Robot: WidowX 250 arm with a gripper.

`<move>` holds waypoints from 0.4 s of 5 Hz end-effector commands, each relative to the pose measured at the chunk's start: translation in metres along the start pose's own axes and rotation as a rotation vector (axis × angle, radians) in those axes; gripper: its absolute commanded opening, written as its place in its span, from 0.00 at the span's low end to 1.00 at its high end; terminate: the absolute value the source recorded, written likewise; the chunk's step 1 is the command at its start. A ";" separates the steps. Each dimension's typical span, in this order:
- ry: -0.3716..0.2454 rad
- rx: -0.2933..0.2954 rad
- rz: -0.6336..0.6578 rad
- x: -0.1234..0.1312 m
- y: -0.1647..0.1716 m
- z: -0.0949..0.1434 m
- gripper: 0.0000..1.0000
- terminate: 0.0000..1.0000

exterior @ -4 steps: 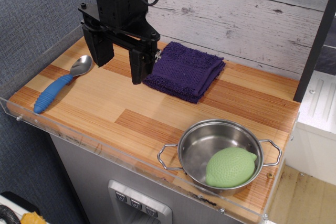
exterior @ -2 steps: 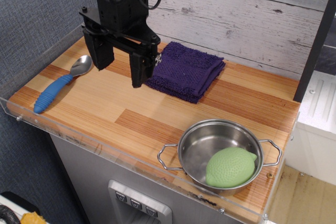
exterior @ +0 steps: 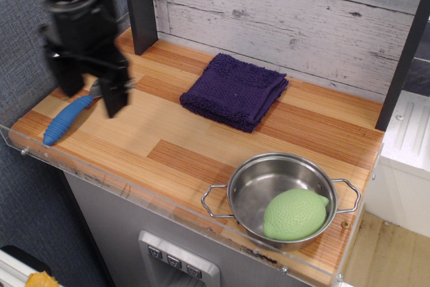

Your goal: Place the spatula over the violet cloth

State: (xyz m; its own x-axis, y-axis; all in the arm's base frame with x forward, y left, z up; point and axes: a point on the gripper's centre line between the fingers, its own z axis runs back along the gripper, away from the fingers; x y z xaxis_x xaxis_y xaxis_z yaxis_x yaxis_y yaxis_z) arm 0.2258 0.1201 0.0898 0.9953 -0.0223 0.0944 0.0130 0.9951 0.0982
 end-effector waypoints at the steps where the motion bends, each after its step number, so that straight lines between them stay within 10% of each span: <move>1: 0.008 0.078 0.092 -0.005 0.055 -0.022 1.00 0.00; 2: 0.018 0.075 0.122 0.000 0.068 -0.033 1.00 0.00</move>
State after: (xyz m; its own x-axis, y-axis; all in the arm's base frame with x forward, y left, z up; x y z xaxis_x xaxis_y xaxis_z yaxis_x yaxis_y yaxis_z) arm 0.2311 0.1853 0.0501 0.9937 0.0973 0.0557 -0.1042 0.9847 0.1400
